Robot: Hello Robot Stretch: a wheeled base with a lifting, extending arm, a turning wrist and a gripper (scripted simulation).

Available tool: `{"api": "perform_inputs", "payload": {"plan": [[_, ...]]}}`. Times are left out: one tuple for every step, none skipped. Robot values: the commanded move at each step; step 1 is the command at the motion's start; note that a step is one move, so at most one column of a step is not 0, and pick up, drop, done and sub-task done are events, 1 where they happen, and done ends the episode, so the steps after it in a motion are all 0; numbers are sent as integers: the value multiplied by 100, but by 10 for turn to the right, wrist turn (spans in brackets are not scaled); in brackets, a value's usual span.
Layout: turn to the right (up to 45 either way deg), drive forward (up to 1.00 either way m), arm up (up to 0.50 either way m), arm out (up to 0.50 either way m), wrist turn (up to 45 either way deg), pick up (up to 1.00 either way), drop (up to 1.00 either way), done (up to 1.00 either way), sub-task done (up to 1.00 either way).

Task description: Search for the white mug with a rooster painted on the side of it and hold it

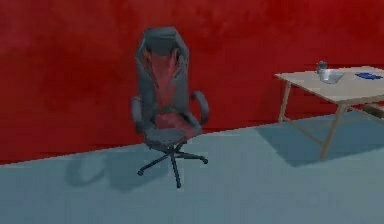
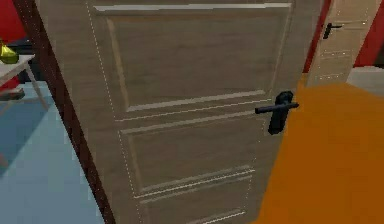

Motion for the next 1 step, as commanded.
{"api": "perform_inputs", "payload": {"plan": [[0, 30, 0, 0, 0, 0, 0, 0, 0]]}}
